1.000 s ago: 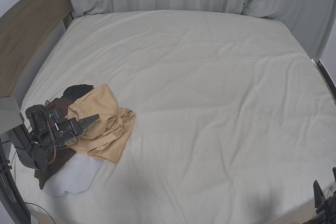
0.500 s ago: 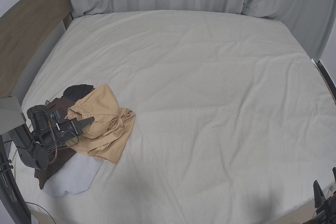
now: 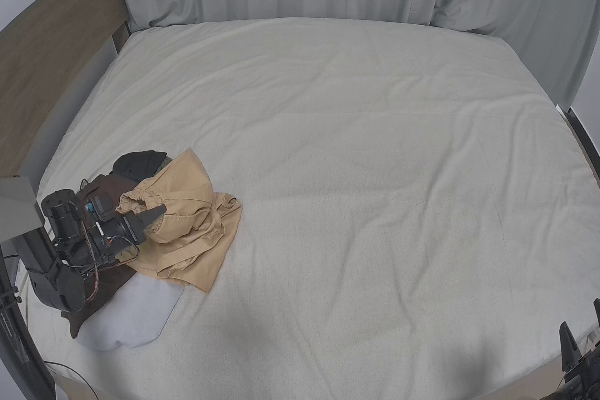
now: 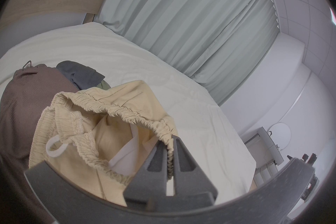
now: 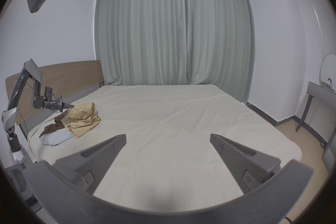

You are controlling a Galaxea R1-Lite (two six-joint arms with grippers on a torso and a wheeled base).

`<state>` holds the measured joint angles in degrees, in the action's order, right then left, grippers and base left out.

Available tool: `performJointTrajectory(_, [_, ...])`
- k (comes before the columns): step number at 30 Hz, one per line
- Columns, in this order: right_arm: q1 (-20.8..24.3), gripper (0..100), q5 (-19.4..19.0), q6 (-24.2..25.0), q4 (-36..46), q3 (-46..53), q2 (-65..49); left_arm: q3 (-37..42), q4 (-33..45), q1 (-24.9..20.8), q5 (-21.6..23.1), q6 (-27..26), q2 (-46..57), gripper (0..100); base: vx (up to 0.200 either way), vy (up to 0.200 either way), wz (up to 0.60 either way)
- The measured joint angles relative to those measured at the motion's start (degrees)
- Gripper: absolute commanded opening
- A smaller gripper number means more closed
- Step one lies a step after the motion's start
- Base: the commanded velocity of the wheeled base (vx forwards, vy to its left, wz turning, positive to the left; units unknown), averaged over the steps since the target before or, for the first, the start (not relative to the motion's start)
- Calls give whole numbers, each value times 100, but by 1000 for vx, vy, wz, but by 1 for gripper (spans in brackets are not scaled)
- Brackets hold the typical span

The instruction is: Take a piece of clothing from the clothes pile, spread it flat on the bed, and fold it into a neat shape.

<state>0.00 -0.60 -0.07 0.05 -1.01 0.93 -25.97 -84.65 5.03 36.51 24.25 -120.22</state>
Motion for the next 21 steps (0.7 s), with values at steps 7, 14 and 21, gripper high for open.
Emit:
performJointTrajectory(7, [0,100,0,0,2,0,0,201,-41,-99,22,519,475,0,0,0,0])
performJointTrajectory(14, [0,100,2,7,2,0,0,590,-44,-234,194,660,1168,0,0,0,0])
performJointTrajectory(21, [0,100,9,7,2,0,0,1108,-154,-276,857,657,1703,0,0,0,0])
